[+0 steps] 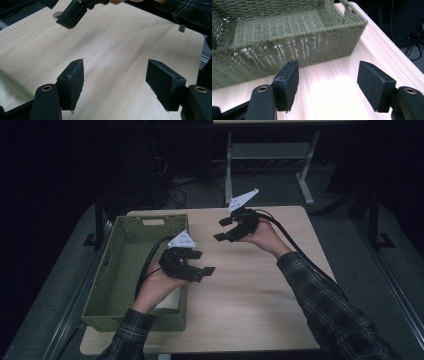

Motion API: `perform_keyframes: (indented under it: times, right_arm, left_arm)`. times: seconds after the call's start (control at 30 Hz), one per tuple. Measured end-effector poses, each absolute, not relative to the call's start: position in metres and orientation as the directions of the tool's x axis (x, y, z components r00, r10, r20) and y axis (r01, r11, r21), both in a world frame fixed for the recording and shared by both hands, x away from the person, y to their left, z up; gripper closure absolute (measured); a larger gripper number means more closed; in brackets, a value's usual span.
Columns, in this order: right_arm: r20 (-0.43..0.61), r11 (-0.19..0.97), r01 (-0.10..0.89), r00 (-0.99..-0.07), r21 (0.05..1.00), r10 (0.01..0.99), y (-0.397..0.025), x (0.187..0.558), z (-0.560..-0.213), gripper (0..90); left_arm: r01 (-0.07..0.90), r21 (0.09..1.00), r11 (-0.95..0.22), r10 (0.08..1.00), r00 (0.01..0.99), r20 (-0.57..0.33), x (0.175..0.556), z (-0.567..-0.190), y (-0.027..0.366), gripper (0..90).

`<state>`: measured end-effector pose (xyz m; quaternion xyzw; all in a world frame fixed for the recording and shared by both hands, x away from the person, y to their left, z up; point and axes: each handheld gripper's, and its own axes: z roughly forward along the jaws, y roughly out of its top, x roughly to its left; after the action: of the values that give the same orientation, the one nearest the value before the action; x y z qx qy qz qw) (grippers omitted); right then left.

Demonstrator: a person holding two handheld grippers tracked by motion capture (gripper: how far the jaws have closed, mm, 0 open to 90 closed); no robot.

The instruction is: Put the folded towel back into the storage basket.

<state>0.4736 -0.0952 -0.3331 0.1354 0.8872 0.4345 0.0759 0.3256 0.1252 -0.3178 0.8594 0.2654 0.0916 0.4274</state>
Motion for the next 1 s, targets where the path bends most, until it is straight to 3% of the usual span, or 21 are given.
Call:
perform_keyframes:
  times: [0.4, 0.63, 0.8, 1.0]
  right_arm:
    - [0.012, 0.572, 0.223, -0.937, 0.789, 0.349, -0.142, 0.465, -0.359, 31.9]
    - [0.021, 0.576, 0.242, -0.931, 0.781, 0.363, -0.162, 0.456, -0.382, 31.1]
    - [0.044, 0.578, 0.27, -0.926, 0.77, 0.374, -0.171, 0.452, -0.4, 30.5]
    - [0.057, 0.578, 0.29, -0.921, 0.763, 0.386, -0.181, 0.449, -0.421, 30.1]
  left_arm:
    - [0.253, 0.795, -0.551, 0.358, 0.932, -0.049, 0.323, -0.344, 0.085, 27.7]
    - [0.24, 0.789, -0.566, 0.322, 0.945, -0.056, 0.312, -0.368, 0.065, 27.1]
    - [0.199, 0.773, -0.603, 0.302, 0.953, -0.01, 0.305, -0.378, 0.051, 27.0]
    - [0.206, 0.763, -0.612, 0.264, 0.963, -0.047, 0.299, -0.398, 0.032, 26.8]
